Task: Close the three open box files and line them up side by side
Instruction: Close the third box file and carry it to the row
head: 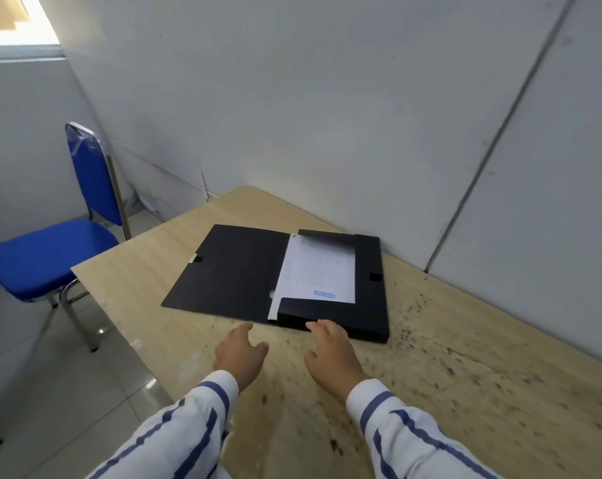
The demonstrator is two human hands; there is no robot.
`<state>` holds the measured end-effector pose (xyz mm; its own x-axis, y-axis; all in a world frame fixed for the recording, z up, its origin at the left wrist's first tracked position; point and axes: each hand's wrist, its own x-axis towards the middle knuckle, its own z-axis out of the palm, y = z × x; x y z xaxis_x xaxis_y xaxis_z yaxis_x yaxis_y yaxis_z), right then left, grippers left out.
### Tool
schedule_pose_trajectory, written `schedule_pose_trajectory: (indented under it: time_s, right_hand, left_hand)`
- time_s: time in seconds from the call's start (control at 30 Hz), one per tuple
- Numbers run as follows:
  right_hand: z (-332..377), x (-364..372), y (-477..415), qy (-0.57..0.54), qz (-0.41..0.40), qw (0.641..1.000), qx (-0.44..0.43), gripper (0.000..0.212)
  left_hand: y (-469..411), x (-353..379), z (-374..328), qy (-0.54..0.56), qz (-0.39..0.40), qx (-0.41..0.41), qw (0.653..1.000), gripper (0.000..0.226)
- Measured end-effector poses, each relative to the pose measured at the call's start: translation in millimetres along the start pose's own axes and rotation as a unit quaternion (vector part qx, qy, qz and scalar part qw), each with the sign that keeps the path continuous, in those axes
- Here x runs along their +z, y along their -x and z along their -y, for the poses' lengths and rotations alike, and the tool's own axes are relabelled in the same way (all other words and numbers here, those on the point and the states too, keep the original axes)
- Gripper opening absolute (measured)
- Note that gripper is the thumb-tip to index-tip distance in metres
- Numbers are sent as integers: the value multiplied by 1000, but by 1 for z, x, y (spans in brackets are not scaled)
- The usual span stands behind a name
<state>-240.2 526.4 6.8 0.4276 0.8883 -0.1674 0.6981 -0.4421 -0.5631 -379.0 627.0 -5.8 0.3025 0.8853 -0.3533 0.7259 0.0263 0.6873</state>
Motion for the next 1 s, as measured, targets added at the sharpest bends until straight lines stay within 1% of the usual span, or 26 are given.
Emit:
schedule_pose_trajectory:
  time_s: [0.2, 0.3, 0.4, 0.5, 0.6, 0.67, 0.83, 0.93, 1.0]
  right_hand:
    - [13, 19, -53, 23, 5, 999, 21, 54]
    - [22, 27, -73, 32, -14, 999, 41, 54]
    - [29, 35, -89, 71, -27, 996, 56, 54]
    - [33, 45, -105, 106, -33, 990, 92, 58]
    - [29, 56, -112, 115, -28, 985, 125, 58]
    - [27, 61, -112, 115, -31, 984, 131, 58]
    - [24, 64, -116, 112, -43, 983, 139, 58]
    - [23, 64, -119, 112, -40, 983, 142, 58]
    - [23, 64, -121, 114, -39, 983, 141, 58]
  left_hand:
    - [-62, -31, 17, -42, -14, -31, 999, 58]
    - [-95, -50, 24, -58, -18, -38, 997, 59]
    - [-125, -68, 29, -87, -27, -55, 994, 62]
    - [-154, -85, 33, -97, -52, -89, 990, 65]
    - [-176, -95, 37, -81, -73, -132, 985, 65]
    - [-187, -100, 38, -77, -70, -151, 983, 61]
    - [-204, -109, 40, -125, -63, -164, 977, 54]
    - [-216, -116, 45, -117, -58, -175, 976, 50]
    - [-221, -124, 49, -105, -51, -174, 978, 43]
